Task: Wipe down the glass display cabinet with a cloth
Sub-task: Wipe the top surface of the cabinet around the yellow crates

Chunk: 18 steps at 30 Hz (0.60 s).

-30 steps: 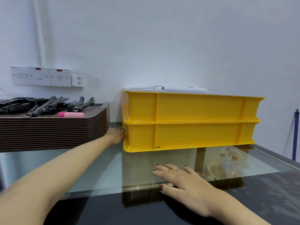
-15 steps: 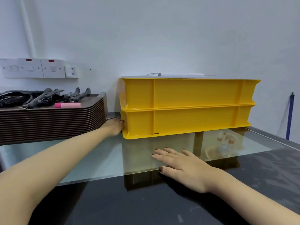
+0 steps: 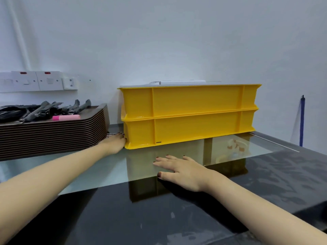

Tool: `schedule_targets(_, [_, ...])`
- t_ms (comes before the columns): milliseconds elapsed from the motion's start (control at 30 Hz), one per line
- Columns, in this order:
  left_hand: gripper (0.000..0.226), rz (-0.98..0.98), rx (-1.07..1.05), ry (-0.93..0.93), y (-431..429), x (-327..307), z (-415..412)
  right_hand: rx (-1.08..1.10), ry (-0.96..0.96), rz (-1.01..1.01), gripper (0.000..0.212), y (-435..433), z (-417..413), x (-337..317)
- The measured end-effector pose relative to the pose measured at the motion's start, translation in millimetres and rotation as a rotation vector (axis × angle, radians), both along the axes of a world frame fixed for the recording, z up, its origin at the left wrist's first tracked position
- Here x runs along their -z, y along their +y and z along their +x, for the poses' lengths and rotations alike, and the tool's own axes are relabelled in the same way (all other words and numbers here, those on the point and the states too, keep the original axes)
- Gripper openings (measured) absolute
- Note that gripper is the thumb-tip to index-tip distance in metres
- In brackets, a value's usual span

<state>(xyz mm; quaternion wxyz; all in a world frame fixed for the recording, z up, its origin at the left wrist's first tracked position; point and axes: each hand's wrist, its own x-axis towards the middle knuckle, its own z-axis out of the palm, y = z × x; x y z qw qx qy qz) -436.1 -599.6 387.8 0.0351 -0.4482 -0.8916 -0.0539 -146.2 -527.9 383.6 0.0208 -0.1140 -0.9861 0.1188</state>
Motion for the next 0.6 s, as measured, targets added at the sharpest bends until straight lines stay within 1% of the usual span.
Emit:
schedule_targets(67, [0.036, 0.071, 0.033, 0.027, -19.6, 0.1, 25.9, -0.01, 0.006, 0.005, 0.049, -2.8, 0.7, -1.3])
schedule_targets(100, [0.035, 0.119, 0.06, -0.003, -26.1, 0.9, 37.6, -0.004, 0.011, 0.014, 0.049, -1.6, 0.9, -0.5])
schedule_targets(167, [0.036, 0.078, 0.066, -0.019, -46.7, 3.1, 69.0, 0.005, 0.023, 0.032, 0.048, -1.5, 2.1, 0.6])
schedule_targets(267, [0.044, 0.099, 0.075, 0.008, -88.8, 17.6, 117.2, -0.001, 0.031, 0.076, 0.047, -3.1, 9.0, 1.2])
schedule_targets(300, [0.047, 0.108, 0.125, 0.071, -106.9, 22.2, 136.0, -0.011, 0.019, 0.088, 0.048, -2.1, 13.5, 0.4])
schedule_targets(367, [0.051, 0.11, 0.149, 0.203, -144.7, 32.6, 159.4, -0.038, -0.026, 0.099, 0.05, 6.3, 31.1, -1.1])
schedule_targets(400, [0.051, 0.075, 0.126, 0.24, -162.0, 35.7, 163.6, -0.049, -0.049, 0.1, 0.051, 14.2, 44.5, -0.2])
schedule_targets(433, [0.052, 0.042, 0.041, 0.231, -177.4, 33.9, 168.0, -0.058, -0.064, 0.103, 0.052, 24.7, 61.1, 0.8])
schedule_targets(500, [0.053, 0.02, -0.163, 0.155, -193.5, 29.5, 169.3, -0.04, -0.062, 0.104, 0.052, 50.7, 99.9, 2.7])
schedule_targets(600, [0.046, -0.025, -0.397, 0.055, -179.7, 16.6, 169.6, 0.058, -0.024, 0.073, 0.05, 89.7, 158.7, 1.4])
